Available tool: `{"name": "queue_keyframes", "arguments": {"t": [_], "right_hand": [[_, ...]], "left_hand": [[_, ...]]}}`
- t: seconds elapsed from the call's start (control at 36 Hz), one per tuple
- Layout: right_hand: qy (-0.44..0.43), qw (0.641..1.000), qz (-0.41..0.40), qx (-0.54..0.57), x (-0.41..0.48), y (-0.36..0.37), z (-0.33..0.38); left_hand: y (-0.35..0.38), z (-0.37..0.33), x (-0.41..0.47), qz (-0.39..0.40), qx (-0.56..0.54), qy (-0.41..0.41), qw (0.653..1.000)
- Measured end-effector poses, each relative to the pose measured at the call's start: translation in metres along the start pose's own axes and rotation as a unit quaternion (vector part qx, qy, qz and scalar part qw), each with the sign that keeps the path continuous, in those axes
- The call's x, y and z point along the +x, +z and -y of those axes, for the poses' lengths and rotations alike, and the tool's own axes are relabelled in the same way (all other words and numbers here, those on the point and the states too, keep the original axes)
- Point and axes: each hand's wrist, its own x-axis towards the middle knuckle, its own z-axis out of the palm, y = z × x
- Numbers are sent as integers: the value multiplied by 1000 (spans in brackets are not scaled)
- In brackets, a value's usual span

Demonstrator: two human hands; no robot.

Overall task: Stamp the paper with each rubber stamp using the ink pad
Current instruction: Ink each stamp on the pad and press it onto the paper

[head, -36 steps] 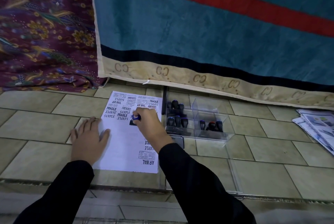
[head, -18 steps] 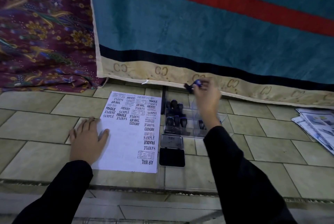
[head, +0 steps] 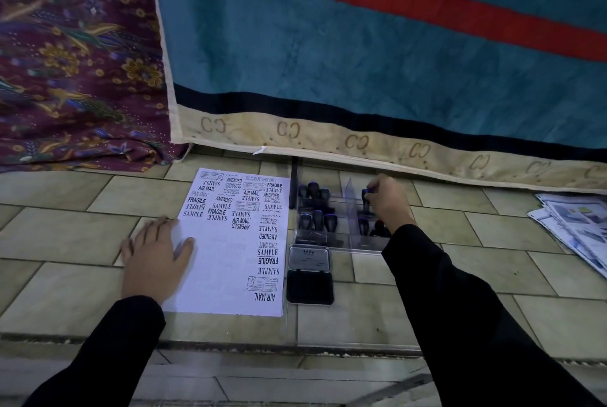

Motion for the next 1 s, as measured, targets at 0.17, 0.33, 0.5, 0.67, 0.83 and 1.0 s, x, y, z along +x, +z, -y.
{"name": "queue_keyframes", "arguments": {"t": [0.17,0.33,0.5,0.67,0.83,1.0], "right_hand": [[-3,997,50,-65,4,-3,9],[-18,994,63,-90,4,-1,12],[-120,990,25,-71,1,8,44],[-138,979,107,-108,-4,34,68],[-146,967,147,-150,-7,47,73],[-152,963,149,-166,-9,50,76]], "left_hand": [[-1,0,-1,2,-1,2,1000],[-3,-1,-1,11,-5,-3,1000],[-2,1,0,19,-25,-7,999],[-5,4,3,26,-106,-20,994],[-17,4,2,77,-129,-15,989],[-17,3,5,99,-88,-9,991]]}}
